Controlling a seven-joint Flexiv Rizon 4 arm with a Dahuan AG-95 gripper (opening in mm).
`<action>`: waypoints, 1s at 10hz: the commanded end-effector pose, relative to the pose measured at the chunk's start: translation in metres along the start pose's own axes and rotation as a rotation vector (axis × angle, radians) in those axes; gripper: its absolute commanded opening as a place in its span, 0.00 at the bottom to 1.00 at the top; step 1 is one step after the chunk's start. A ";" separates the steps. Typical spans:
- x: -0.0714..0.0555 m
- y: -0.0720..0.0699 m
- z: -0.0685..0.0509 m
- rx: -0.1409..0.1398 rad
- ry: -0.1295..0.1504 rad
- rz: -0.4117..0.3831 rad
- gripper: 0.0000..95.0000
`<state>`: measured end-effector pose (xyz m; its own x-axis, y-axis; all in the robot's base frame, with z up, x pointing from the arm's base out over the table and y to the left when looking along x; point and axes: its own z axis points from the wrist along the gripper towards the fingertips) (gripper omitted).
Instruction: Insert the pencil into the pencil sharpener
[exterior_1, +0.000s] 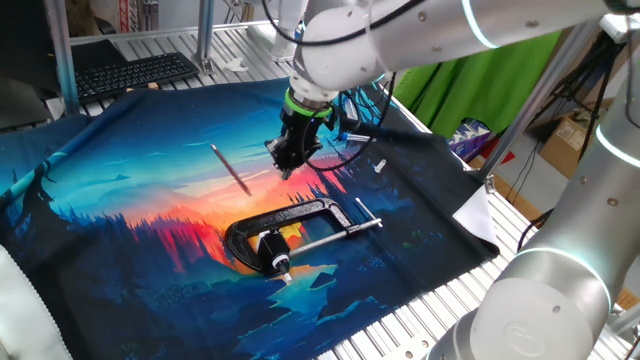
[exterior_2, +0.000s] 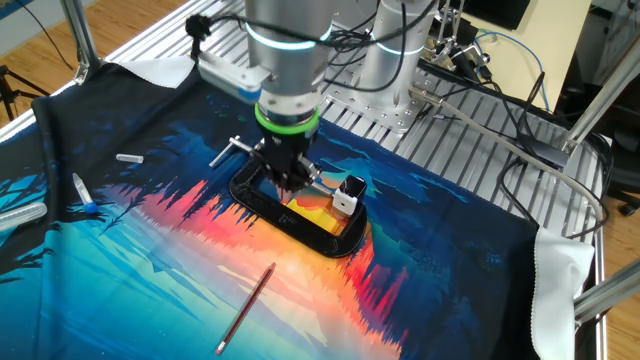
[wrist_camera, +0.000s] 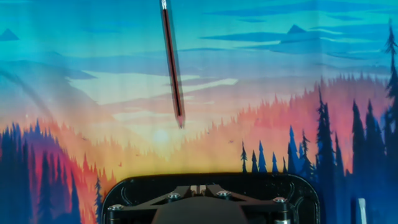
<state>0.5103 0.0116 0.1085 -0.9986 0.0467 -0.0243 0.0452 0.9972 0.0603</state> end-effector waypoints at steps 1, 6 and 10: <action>-0.002 0.001 0.008 -0.002 -0.001 -0.001 0.00; -0.003 0.000 0.030 0.001 -0.002 0.002 0.00; -0.004 -0.001 0.044 0.001 -0.002 0.004 0.00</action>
<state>0.5161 0.0129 0.0615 -0.9982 0.0526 -0.0274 0.0509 0.9969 0.0592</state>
